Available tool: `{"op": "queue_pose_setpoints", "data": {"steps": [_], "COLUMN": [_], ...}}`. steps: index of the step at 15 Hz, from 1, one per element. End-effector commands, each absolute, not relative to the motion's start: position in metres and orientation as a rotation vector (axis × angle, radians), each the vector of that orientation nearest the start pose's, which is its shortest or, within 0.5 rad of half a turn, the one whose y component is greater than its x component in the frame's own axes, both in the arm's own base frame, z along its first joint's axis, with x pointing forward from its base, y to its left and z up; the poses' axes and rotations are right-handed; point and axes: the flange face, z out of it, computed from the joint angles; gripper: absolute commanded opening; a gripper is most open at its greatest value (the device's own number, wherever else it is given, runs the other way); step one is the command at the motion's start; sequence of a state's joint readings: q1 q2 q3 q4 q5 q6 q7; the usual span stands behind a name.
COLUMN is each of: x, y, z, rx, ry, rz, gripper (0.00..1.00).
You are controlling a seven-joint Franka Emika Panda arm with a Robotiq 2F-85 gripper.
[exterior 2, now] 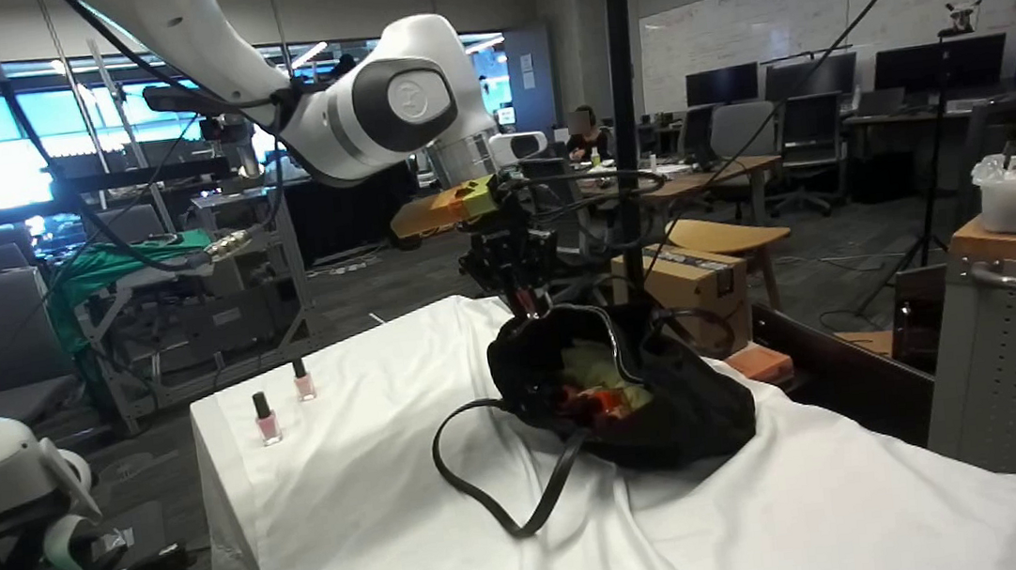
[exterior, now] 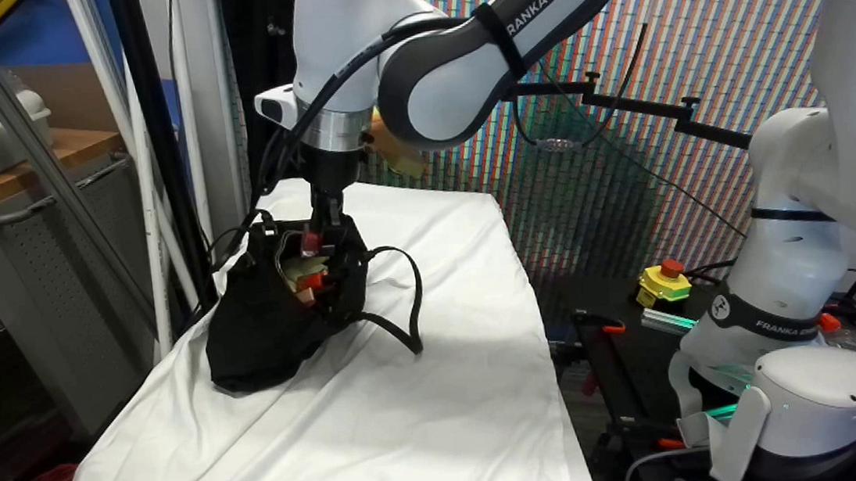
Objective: Pick up all the nail polish on the table and put them in the bag
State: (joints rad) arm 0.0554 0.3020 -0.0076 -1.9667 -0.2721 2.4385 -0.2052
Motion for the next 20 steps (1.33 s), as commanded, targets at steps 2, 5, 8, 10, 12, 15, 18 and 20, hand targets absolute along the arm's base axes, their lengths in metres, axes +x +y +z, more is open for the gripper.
{"op": "queue_pose_setpoints", "data": {"steps": [2,5,8,10,12,15,18,20], "x": [0.639,0.644,0.651,0.657,0.661,0.665,0.666,0.665], "y": [0.034,0.035,0.037,0.037,0.037,0.037,0.036,0.034], "z": [0.327,0.318,0.313,0.311,0.309,0.307,0.307,0.308], "rx": [-3.266,-3.270,-3.275,-3.282,-3.288,-3.291,-3.296,-3.305], "ry": [-0.778,-0.779,-0.743,-0.708,-0.682,-0.653,-0.623,-0.602], "rz": [-0.196,-0.173,-0.188,-0.202,-0.214,-0.220,-0.228,-0.231], "gripper": [0.15,0.15,0.15,0.15,0.42,0.69,0.88,0.98]}}
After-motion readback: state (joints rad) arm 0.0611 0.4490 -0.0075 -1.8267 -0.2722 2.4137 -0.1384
